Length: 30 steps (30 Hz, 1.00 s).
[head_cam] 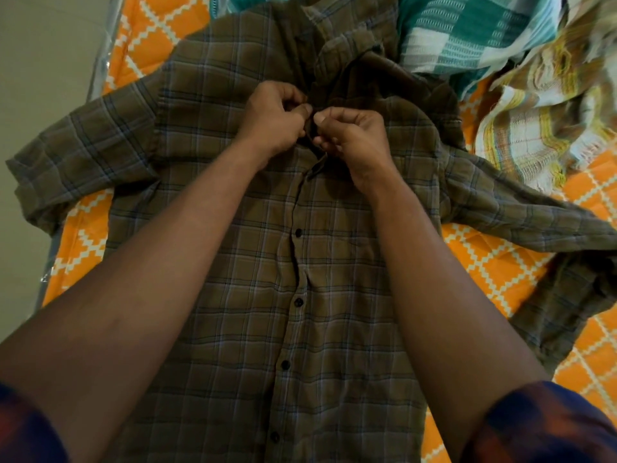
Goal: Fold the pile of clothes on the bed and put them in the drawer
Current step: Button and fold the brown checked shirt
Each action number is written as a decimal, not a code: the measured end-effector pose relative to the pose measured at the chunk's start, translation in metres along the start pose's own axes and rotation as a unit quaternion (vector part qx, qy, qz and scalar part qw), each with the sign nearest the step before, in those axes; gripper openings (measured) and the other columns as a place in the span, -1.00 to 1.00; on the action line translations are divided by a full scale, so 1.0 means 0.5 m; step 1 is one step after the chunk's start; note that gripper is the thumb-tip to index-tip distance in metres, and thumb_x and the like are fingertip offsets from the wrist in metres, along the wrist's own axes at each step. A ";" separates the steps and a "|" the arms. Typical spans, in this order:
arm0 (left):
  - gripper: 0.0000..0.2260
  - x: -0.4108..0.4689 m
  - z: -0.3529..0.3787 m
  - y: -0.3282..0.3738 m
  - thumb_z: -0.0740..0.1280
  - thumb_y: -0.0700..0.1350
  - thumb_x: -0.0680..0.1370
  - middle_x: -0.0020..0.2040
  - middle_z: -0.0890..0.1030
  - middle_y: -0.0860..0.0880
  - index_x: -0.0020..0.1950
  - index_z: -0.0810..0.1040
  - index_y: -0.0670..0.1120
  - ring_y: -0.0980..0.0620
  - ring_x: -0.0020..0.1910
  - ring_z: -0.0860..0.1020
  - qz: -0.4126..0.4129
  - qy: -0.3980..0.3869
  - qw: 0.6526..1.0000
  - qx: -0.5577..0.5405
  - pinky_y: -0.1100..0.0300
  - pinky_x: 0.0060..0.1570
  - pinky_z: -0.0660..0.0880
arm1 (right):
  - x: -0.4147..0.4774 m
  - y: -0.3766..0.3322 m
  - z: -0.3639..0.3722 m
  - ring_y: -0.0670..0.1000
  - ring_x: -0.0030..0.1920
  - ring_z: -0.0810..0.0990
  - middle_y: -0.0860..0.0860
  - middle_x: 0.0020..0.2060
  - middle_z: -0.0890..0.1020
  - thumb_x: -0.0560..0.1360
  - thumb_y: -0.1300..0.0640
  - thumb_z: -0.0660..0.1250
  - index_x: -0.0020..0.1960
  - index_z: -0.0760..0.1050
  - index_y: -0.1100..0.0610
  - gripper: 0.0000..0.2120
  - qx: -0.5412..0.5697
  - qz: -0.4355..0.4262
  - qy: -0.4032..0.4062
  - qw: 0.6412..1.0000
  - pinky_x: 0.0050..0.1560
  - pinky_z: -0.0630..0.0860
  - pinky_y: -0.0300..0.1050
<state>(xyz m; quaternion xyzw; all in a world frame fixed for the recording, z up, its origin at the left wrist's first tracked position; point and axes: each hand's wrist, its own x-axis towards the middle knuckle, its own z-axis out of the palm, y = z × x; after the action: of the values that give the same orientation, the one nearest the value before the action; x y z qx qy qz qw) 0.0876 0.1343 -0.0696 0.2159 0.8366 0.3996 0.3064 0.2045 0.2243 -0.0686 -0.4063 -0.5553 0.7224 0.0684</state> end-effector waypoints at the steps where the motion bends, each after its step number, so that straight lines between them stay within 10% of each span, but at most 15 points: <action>1: -0.94 -0.003 -0.004 0.003 0.35 -0.13 0.60 -0.25 0.60 0.04 0.01 0.62 -0.07 0.18 -0.36 0.59 0.024 -0.008 0.999 0.035 0.27 -0.31 0.50 | 0.002 -0.008 -0.007 -0.10 -0.33 0.62 -0.01 -0.38 0.66 0.58 0.31 0.37 -0.15 0.62 0.19 -0.86 0.003 0.021 -0.018 1.000 -0.26 0.55 -0.30; 5: -0.83 -0.023 -0.016 -0.006 0.34 -0.12 0.59 -0.10 0.59 0.02 0.13 0.63 -0.13 0.13 -0.12 0.54 0.108 0.000 0.985 0.137 0.43 -0.31 0.35 | 0.006 -0.024 -0.013 -0.07 -0.33 0.66 0.03 -0.37 0.65 0.56 0.29 0.40 -0.17 0.62 0.17 -0.87 -0.067 0.056 -0.013 0.996 -0.29 0.58 -0.22; 13: -0.68 -0.029 -0.035 0.002 0.38 -0.12 0.54 0.05 0.60 -0.11 0.28 0.55 -0.16 0.02 0.00 0.56 0.213 0.009 0.962 0.168 0.38 -0.12 0.38 | -0.048 -0.060 0.040 -0.21 -0.25 0.53 -0.17 -0.24 0.54 0.38 -0.21 0.54 0.12 0.51 0.05 -0.52 -0.311 -0.241 0.273 0.878 -0.24 0.40 -0.43; 22: -0.66 0.026 -0.050 0.036 0.30 0.08 0.62 0.02 0.48 -0.02 0.30 0.61 -0.06 0.07 -0.02 0.46 0.173 -0.038 0.963 0.202 0.18 -0.04 0.35 | 0.036 -0.140 -0.006 -0.13 -0.13 0.58 -0.14 -0.20 0.64 0.42 0.11 0.40 -0.02 0.69 0.02 -0.84 -0.291 -0.114 0.317 0.895 -0.09 0.47 -0.26; 30: -0.79 0.059 -0.046 0.064 0.45 0.07 0.51 -0.15 0.59 0.08 0.07 0.61 0.01 0.12 -0.14 0.58 0.147 0.048 0.975 0.158 0.15 -0.15 0.53 | 0.013 -0.052 -0.038 -0.14 0.06 0.68 -0.07 0.00 0.73 0.39 0.26 0.48 0.15 0.66 0.05 -0.65 -0.118 -0.090 0.258 0.955 0.12 0.65 -0.07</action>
<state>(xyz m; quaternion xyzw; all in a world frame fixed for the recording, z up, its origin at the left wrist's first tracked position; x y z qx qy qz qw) 0.0543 0.1587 -0.0426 0.3629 0.8620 0.3129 0.1656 0.2034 0.2518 -0.0505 -0.5324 -0.6346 0.5130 0.2252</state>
